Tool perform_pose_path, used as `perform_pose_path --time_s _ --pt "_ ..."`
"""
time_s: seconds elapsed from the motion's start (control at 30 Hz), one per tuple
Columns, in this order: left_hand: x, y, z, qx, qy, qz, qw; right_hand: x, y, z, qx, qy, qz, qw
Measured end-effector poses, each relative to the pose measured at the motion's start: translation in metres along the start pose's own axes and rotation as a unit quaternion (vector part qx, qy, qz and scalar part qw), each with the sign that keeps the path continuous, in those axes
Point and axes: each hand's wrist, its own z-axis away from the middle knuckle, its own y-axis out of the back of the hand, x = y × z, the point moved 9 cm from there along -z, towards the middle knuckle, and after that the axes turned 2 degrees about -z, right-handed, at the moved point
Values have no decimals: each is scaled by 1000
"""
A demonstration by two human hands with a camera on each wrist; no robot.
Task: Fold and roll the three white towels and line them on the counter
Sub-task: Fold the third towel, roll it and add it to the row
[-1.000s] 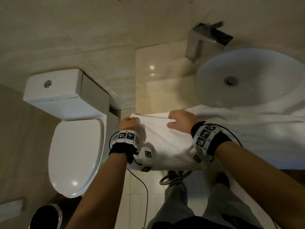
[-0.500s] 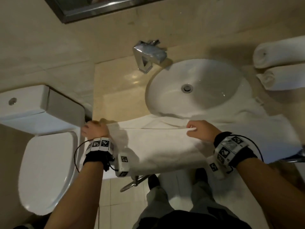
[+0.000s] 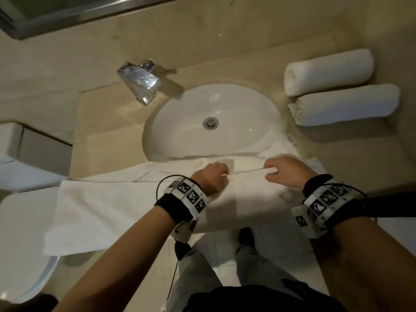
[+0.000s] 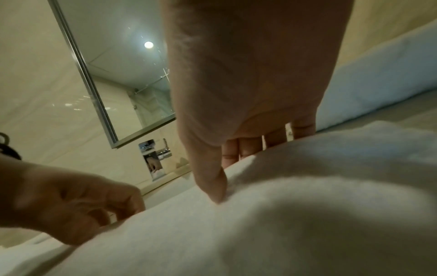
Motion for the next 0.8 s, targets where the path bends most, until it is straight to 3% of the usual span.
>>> perform_pose_path --time_s 0.17,0.3,0.37,0.53,0.67,0.8 --pt "32 -20 -14 -51 5 -25 998 42 24 12 83 -45 14 995" --pt "33 -13 -10 -29 -6 -40 999 72 33 8 173 -176 -69 967" --pt "32 -12 -6 -30 -8 -43 999 85 30 5 161 -235 -88 954" --pt "30 -15 -1 -34 2 -28 999 95 31 6 132 -240 -19 962" --pt "46 -23 4 -44 -38 -24 998 121 30 30 172 -295 -67 937" --pt "47 -27 2 -52 -14 -25 998 129 31 40 171 -295 -95 935"
